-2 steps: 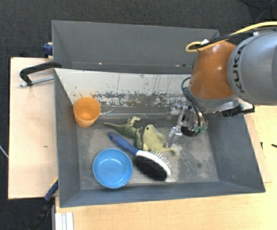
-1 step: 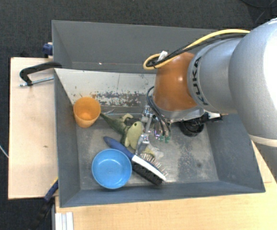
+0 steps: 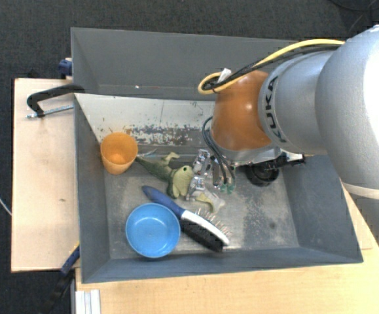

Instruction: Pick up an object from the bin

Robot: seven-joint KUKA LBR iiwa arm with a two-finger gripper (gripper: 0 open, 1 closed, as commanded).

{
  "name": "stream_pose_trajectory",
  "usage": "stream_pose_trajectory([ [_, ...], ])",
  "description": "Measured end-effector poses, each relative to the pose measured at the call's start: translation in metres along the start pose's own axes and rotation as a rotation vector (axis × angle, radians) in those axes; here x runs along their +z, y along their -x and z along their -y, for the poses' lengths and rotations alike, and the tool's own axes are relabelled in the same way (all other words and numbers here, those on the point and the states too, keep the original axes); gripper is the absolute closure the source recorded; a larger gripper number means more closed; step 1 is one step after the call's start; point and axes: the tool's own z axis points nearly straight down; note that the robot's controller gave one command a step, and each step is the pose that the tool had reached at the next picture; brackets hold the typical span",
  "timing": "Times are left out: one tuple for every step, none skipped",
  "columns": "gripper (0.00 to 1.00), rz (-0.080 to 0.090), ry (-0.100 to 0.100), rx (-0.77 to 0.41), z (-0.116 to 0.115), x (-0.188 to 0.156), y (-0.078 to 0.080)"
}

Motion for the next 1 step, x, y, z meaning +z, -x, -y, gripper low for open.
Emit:
stream_pose_trajectory([
  [1.00, 0.003, 0.003, 0.072, -0.0044, -0.1381, -0.0086],
])
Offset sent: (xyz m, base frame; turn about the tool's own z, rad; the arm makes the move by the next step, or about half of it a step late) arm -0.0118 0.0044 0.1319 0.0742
